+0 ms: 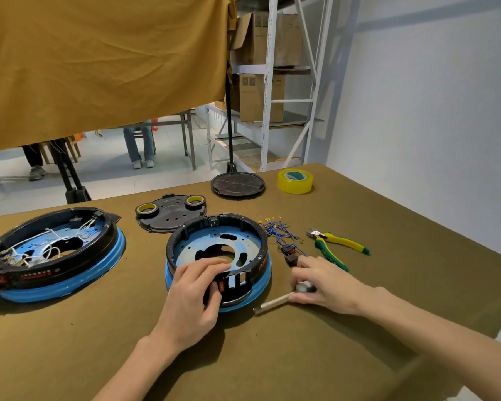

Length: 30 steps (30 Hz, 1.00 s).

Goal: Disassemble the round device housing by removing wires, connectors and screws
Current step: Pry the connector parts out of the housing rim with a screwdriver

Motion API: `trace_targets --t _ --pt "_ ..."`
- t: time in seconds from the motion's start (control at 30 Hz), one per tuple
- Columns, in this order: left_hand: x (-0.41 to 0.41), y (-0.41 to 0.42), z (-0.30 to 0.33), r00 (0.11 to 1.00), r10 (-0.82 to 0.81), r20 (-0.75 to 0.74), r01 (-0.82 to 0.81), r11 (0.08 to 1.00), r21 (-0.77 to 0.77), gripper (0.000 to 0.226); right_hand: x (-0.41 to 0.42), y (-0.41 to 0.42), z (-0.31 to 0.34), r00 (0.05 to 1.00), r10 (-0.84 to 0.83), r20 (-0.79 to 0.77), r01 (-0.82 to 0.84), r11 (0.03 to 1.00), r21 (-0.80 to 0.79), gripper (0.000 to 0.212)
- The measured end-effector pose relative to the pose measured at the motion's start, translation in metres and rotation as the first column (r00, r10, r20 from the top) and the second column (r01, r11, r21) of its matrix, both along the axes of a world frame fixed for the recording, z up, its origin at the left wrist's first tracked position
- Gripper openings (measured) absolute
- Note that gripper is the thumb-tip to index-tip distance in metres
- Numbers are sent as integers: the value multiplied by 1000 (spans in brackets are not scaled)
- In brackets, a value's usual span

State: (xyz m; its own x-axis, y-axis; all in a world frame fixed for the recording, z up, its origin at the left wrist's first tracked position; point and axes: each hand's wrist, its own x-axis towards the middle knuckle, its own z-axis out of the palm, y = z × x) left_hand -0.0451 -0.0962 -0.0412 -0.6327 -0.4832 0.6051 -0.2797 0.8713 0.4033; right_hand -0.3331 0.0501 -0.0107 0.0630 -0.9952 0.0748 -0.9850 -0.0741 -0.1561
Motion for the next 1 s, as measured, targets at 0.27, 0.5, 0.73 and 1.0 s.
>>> trace_targets --t 0.27,0.5,0.73,1.0 --pt "2 2 1 999 40 -24 -40 999 -1 36 33 13 -15 995 103 11 -96 960 -263 35" --pt "5 0 6 1000 14 -21 -15 1000 -19 34 64 -1 -20 999 49 13 -38 902 -431 48" --pt "6 -1 1 1000 6 -23 -6 1000 -3 37 74 -10 -31 953 -150 263 255 867 -429 60" --pt "4 0 -1 999 -12 -51 13 1000 5 41 76 -13 -25 968 -215 126 250 844 -475 53"
